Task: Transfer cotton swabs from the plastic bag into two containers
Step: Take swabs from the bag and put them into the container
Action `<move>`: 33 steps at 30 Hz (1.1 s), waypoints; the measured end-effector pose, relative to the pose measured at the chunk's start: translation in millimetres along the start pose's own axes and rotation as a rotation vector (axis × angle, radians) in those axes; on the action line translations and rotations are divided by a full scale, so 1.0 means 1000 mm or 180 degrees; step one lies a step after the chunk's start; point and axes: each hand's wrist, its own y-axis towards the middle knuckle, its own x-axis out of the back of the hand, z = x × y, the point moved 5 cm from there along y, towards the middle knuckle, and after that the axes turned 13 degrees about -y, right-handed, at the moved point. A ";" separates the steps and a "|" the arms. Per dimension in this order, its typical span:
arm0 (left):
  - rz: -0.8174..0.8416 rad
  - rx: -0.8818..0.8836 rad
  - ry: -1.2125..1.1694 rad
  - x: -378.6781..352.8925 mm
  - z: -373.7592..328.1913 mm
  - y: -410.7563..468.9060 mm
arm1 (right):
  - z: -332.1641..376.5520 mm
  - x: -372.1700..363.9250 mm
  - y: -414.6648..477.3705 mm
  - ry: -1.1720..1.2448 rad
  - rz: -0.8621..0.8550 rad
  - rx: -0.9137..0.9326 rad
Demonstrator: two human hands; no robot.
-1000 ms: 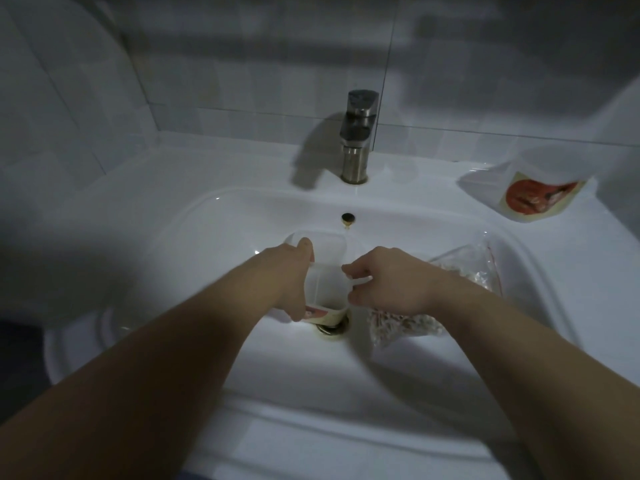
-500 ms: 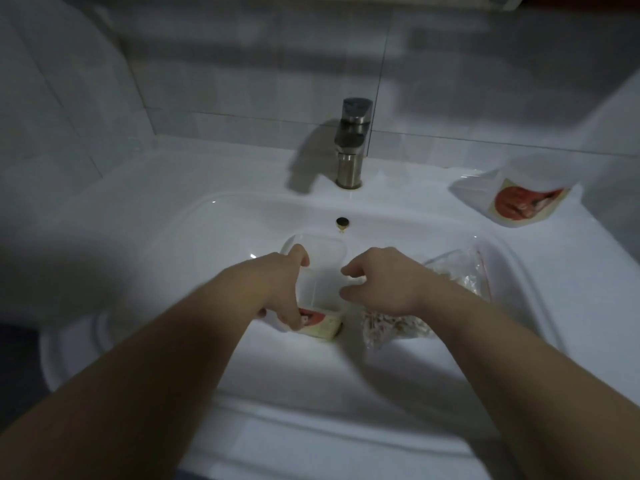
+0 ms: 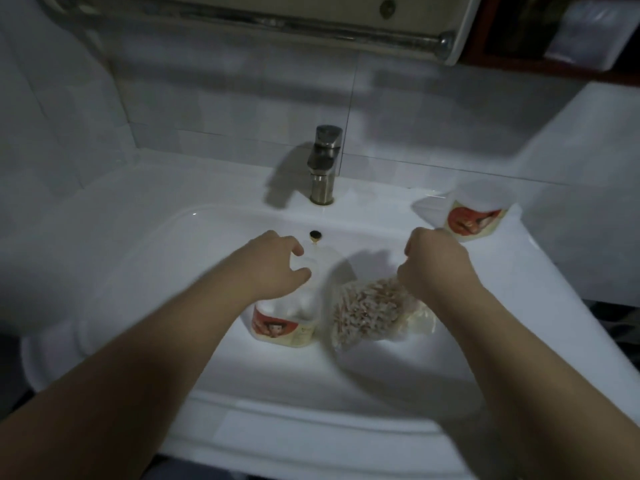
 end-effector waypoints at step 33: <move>0.0501 0.0438 -0.2557 -0.028 -0.045 0.003 | 0.048 0.008 0.010 0.0499 0.0451 0.1378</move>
